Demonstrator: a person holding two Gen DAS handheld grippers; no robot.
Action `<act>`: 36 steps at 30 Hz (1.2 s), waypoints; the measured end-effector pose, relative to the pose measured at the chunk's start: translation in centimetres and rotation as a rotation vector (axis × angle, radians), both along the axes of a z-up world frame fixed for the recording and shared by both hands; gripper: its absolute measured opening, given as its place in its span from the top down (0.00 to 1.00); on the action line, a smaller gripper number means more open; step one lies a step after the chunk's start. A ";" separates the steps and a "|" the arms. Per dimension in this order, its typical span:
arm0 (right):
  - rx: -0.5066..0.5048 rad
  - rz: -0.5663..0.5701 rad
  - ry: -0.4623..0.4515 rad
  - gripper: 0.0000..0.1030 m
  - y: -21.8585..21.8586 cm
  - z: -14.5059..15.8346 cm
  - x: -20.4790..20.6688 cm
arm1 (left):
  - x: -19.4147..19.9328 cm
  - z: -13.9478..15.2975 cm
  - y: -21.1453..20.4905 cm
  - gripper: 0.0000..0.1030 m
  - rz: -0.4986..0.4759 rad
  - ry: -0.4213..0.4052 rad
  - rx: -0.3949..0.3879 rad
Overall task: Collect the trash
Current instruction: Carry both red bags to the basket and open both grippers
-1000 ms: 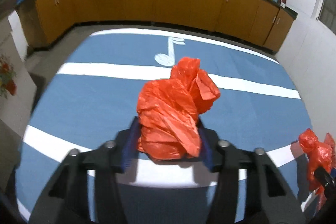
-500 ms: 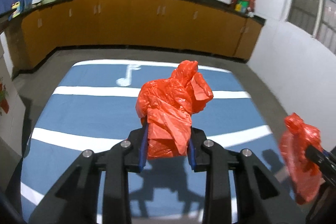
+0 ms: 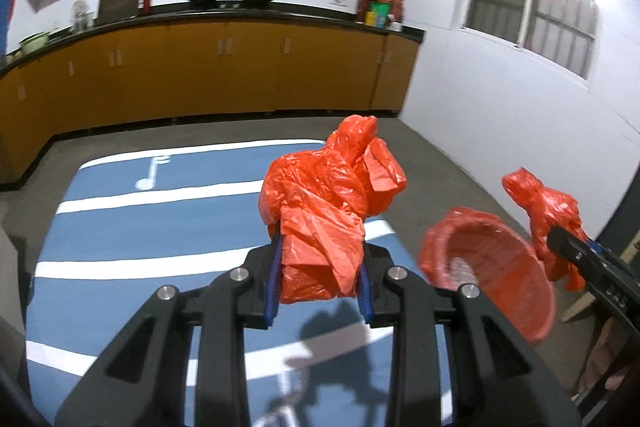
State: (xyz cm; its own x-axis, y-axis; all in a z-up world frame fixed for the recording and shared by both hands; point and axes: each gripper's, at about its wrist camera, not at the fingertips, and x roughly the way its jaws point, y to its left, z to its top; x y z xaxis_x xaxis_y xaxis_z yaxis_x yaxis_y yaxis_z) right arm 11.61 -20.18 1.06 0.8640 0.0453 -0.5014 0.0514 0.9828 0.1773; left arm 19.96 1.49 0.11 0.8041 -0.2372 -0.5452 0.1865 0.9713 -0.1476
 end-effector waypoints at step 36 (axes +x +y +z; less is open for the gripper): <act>0.114 -0.232 -0.012 0.56 -10.9 -1.9 -2.1 | 1.6 -3.0 -16.9 0.70 -0.354 0.126 -0.062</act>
